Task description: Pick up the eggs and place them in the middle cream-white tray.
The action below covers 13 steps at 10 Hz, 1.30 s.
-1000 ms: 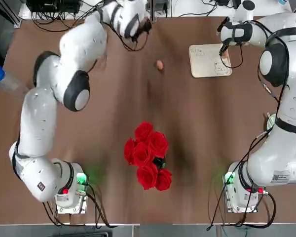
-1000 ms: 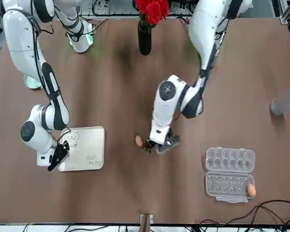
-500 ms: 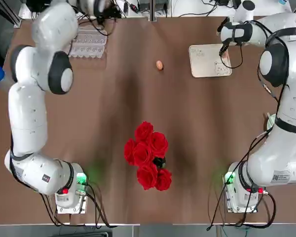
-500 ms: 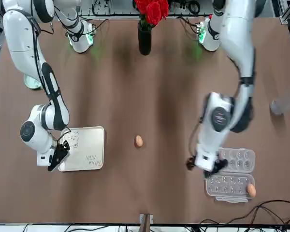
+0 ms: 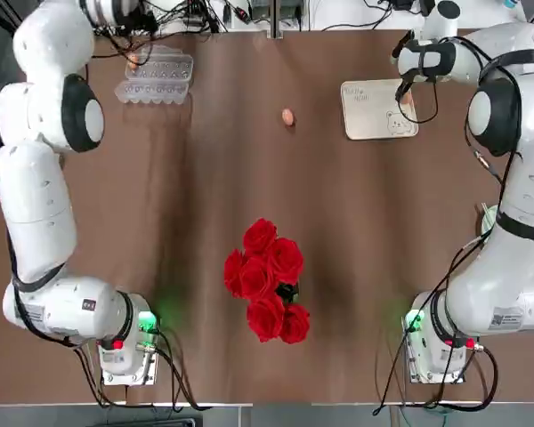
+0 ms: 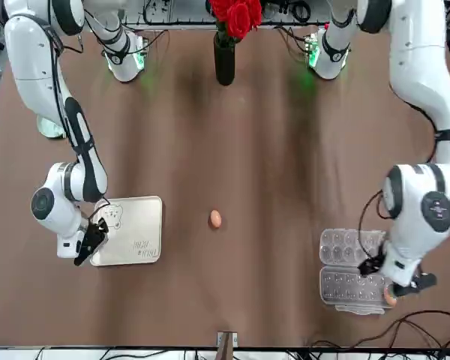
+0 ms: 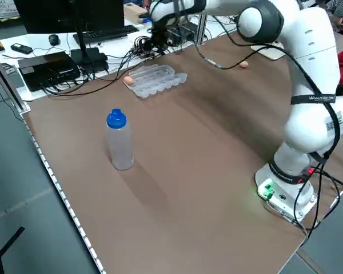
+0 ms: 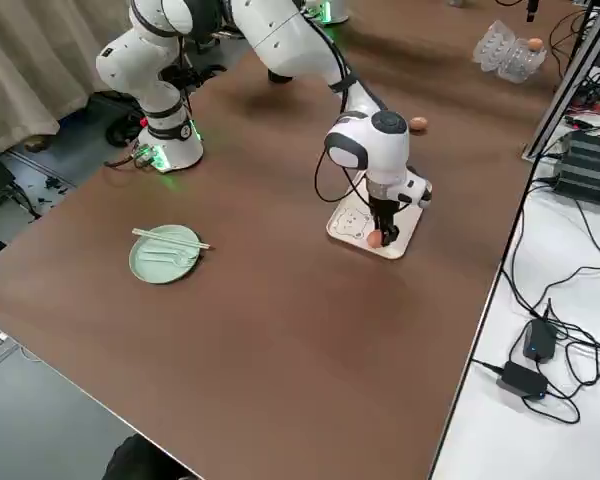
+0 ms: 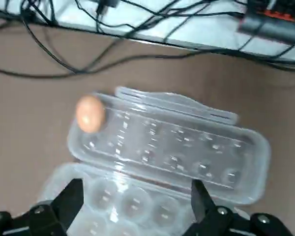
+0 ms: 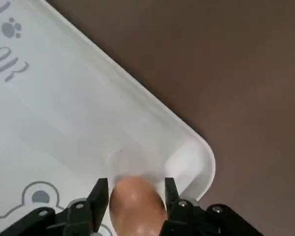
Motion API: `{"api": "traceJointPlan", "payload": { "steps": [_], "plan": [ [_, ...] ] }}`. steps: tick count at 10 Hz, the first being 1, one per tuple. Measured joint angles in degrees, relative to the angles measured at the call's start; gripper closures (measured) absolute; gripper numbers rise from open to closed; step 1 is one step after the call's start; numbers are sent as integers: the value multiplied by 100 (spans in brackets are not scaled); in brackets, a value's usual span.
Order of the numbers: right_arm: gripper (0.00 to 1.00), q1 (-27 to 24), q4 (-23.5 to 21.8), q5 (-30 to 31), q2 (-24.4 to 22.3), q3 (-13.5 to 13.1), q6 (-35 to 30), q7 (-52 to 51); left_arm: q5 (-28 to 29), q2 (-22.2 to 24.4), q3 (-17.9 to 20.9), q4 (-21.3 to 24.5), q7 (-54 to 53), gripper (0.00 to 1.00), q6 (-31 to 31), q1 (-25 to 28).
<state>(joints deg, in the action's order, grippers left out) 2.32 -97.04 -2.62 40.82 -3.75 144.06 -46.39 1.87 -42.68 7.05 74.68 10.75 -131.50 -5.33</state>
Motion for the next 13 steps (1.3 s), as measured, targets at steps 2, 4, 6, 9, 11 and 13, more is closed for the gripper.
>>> {"api": "traceJointPlan", "payload": {
  "steps": [2, 4, 6, 9, 11, 13],
  "plan": [
    [44, 0, 0, 0, 0, 2, 0, 0, 11, -246, 79, 41, -640, 3, -469, 189],
    [43, 0, 0, 0, 0, 4, 0, 0, 12, -587, 88, 61, -872, 4, -1128, 312],
    [41, 0, 2, 0, 0, 9, -1, 0, 13, -904, 131, 63, -1038, 4, -1696, 381],
    [40, 1, 11, 0, 0, 15, -57, 1, 14, -1141, 135, 61, -1194, 8, -2281, 604],
    [39, 2, 58, 0, -1, 34, -235, 1, 13, -1228, 129, 60, -1186, 11, -2502, 607],
    [39, 3, 104, -1, -3, 54, -415, 1, 14, -1383, 125, 60, -1182, 18, -2828, 606]
  ]
}}
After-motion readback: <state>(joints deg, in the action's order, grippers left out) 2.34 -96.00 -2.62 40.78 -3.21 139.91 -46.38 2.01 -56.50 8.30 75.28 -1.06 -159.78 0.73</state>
